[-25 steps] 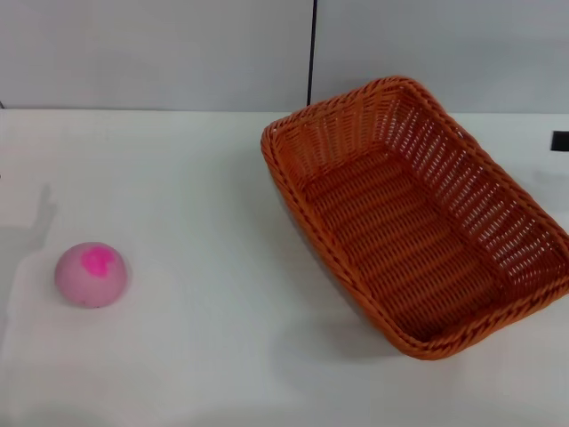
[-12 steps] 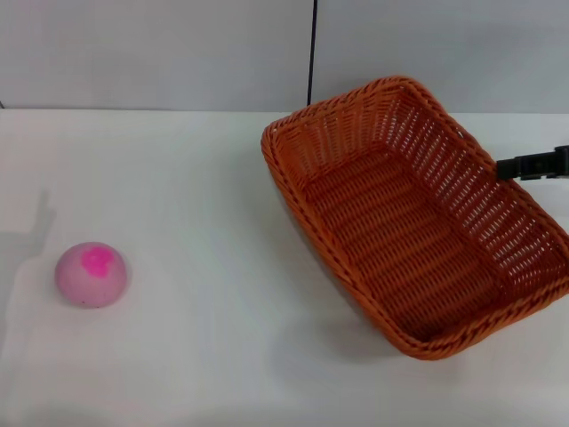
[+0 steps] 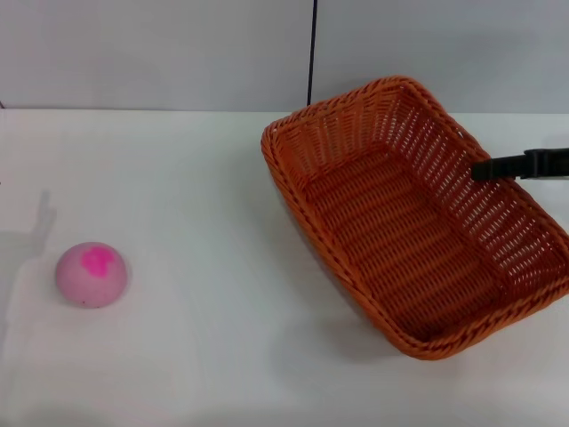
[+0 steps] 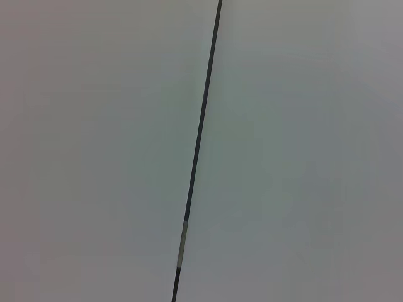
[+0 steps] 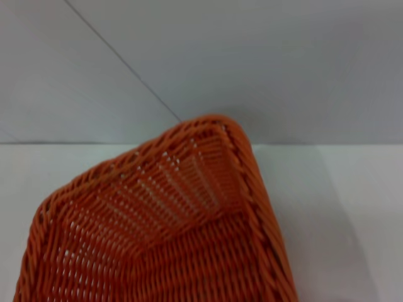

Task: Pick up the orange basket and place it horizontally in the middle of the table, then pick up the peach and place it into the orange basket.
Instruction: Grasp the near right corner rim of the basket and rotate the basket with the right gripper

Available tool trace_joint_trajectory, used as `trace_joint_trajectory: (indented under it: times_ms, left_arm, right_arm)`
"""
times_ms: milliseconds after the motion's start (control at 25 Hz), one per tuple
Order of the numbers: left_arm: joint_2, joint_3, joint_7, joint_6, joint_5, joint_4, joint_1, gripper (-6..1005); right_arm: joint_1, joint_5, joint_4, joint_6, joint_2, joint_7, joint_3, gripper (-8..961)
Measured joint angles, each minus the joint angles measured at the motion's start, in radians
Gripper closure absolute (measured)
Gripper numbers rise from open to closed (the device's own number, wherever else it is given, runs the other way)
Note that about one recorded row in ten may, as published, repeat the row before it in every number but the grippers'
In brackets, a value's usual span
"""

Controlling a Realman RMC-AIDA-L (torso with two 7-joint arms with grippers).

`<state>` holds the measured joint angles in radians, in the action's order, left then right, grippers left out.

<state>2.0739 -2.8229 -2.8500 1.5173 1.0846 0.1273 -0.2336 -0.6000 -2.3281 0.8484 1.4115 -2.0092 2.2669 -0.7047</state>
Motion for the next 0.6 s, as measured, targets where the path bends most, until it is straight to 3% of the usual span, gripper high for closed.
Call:
trace_joint_trajectory:
  times_ms: [560, 600]
  left_arm:
    - [0.0, 0.002, 0.0, 0.017, 0.0, 0.003, 0.014, 193]
    - [0.0, 0.002, 0.0, 0.018, 0.0, 0.003, 0.014, 193]
  right_arm:
    - [-0.073, 0.001, -0.131, -0.1, -0.011, -0.05, -0.001, 422]
    - [-0.073, 0.001, -0.131, -0.1, -0.011, -0.05, -0.001, 460]
